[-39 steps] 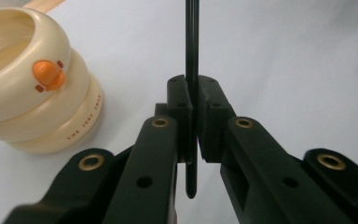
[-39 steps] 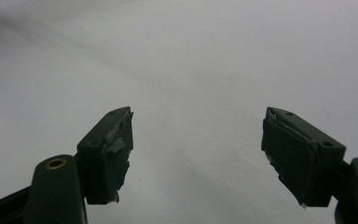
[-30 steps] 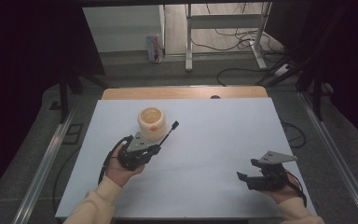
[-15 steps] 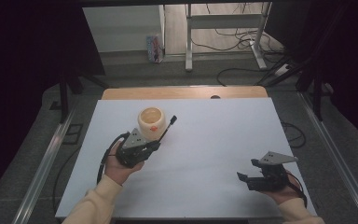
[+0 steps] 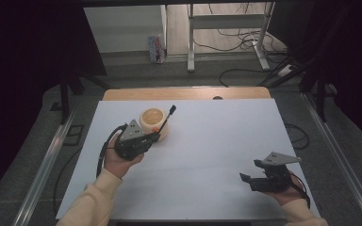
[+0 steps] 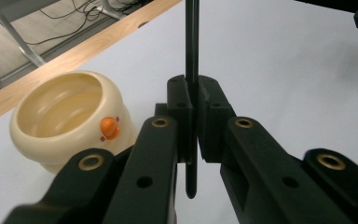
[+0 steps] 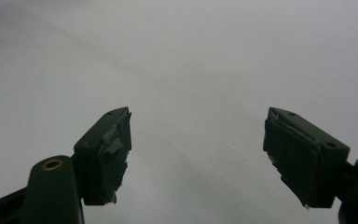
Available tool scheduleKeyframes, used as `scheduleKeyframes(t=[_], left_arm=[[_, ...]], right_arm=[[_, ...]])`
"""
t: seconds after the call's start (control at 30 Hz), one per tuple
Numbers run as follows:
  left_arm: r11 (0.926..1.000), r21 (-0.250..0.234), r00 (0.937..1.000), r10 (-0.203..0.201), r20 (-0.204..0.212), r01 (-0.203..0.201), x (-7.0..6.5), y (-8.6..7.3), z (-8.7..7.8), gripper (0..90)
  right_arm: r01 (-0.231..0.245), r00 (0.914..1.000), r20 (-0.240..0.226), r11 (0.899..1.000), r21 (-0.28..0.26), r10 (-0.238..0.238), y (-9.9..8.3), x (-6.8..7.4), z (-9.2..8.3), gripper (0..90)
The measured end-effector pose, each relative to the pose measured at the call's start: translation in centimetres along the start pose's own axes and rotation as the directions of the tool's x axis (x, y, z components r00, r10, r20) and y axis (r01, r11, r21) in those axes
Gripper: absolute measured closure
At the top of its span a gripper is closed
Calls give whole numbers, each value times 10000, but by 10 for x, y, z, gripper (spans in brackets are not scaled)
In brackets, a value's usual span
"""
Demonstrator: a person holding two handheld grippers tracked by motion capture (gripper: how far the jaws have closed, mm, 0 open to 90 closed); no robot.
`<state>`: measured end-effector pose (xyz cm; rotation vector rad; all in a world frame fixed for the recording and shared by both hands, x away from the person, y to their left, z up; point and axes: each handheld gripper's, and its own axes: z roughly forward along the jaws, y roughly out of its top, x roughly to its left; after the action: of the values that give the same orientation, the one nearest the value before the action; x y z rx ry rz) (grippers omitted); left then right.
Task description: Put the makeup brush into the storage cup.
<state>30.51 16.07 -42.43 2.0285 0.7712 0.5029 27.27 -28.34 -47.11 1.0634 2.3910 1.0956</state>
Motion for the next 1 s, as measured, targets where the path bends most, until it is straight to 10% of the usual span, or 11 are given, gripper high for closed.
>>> scheduleKeyframes(t=[1.0], left_arm=[[9999, -160, 9993, 56, -369, -62, 20, 23, 10, 853]], right_arm=[[-32, 10000, 80, 10000, 52, 32, 1, -1, 2, 231]])
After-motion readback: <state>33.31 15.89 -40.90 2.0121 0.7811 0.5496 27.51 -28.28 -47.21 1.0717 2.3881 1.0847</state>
